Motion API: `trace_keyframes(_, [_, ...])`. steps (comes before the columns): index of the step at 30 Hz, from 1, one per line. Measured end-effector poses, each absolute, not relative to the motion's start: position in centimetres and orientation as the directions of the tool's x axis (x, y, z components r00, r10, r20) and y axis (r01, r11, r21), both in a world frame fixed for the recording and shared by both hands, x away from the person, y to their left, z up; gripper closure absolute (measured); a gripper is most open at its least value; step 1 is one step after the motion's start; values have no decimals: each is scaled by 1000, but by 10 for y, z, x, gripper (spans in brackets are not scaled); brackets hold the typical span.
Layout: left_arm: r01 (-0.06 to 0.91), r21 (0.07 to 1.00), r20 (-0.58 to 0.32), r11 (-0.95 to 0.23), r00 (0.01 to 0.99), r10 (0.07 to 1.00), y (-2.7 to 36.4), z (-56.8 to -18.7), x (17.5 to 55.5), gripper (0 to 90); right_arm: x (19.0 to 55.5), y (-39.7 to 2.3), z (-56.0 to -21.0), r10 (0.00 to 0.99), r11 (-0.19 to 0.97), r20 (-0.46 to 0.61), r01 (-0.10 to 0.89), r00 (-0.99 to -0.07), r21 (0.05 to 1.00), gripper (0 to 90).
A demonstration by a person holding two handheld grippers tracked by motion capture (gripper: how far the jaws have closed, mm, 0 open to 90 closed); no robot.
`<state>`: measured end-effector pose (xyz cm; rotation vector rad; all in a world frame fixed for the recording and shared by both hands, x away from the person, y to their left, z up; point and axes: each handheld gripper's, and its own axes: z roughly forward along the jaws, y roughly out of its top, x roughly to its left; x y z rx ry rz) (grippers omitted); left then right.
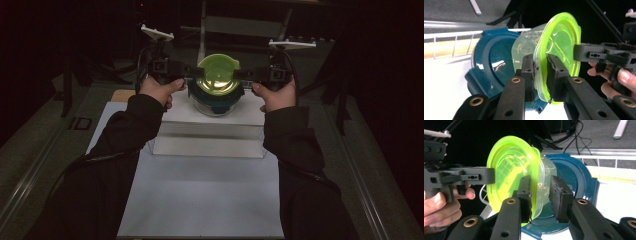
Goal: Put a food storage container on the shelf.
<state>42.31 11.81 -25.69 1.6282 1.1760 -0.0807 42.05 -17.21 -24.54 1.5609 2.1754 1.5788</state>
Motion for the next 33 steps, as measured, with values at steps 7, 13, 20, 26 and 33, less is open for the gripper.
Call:
trace_keyframes(7, [719, 690, -597, 86, 497, 630, 114, -263, 432, 656, 434, -174, -250, 738, -63, 510, 708, -441, 703, 615])
trace_keyframes(13, [700, 708, -570, 91, 491, 659, 113, -262, 433, 513, 437, -171, -250, 738, -54, 507, 711, -445, 701, 536])
trace_keyframes(20, [627, 774, -534, 92, 568, 627, 120, -257, 425, 338, 433, -167, -242, 749, -33, 454, 657, -483, 753, 402])
trace_keyframes(26, [571, 815, -502, 96, 616, 607, 127, -251, 413, 169, 424, -166, -235, 719, 16, 430, 632, -545, 775, 269])
trace_keyframes(33, [523, 850, -449, 60, 661, 602, 127, -248, 397, 8, 412, -166, -230, 716, 49, 395, 606, -576, 794, 215])
